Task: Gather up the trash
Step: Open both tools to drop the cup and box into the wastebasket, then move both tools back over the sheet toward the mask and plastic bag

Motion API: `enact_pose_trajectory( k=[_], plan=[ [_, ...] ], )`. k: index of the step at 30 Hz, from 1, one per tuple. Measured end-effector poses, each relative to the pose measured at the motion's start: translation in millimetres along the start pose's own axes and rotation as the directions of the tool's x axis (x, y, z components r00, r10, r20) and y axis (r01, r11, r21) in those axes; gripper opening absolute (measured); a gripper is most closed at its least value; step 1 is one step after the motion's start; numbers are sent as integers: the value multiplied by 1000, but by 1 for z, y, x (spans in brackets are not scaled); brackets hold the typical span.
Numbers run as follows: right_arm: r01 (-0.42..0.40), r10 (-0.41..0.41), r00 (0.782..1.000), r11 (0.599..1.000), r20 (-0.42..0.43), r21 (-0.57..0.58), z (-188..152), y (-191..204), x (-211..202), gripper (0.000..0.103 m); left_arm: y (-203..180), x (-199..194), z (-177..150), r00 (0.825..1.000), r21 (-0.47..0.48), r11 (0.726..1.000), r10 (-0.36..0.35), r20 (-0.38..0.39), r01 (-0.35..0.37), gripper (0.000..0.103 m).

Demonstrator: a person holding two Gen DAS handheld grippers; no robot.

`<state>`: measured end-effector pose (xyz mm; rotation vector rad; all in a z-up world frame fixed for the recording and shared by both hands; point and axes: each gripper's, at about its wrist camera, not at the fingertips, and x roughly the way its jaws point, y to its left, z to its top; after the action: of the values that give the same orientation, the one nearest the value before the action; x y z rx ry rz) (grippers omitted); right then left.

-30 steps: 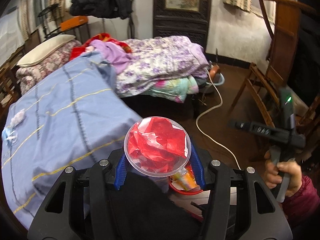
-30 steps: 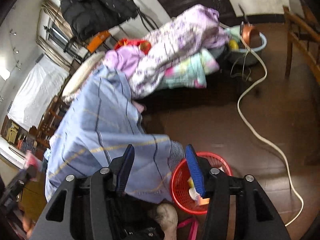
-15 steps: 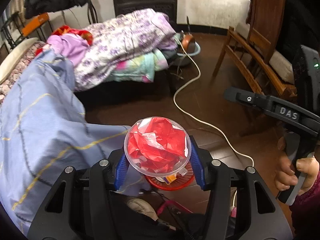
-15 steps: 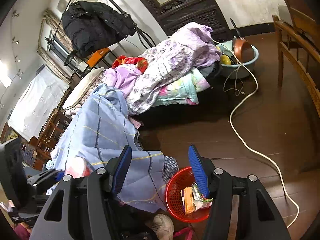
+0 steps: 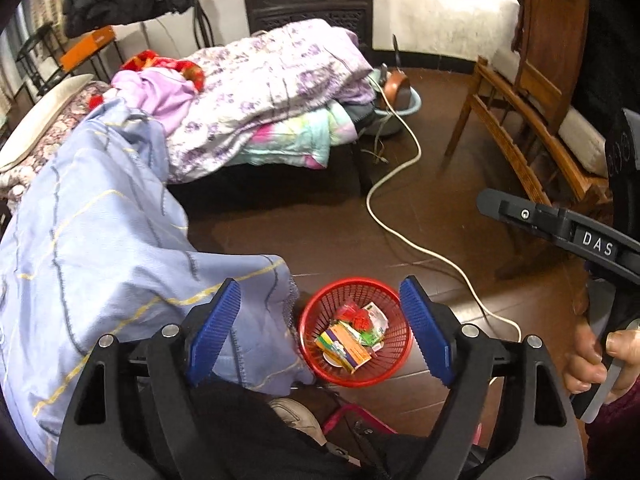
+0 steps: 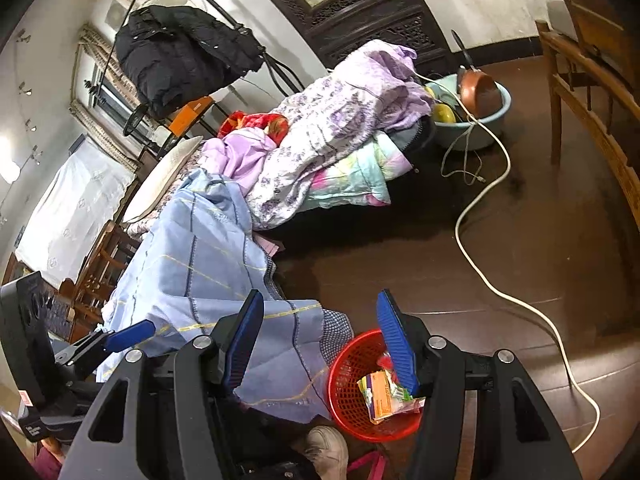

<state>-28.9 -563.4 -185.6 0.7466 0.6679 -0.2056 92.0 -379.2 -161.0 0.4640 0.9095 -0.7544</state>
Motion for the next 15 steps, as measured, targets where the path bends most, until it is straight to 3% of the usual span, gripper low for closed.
enact_pose_trajectory(
  k=[15],
  plan=[
    [-45, 47, 999, 976, 5, -214, -4, 95, -26, 65, 44, -87, -28, 981, -114, 991, 96, 169, -77, 85]
  ],
)
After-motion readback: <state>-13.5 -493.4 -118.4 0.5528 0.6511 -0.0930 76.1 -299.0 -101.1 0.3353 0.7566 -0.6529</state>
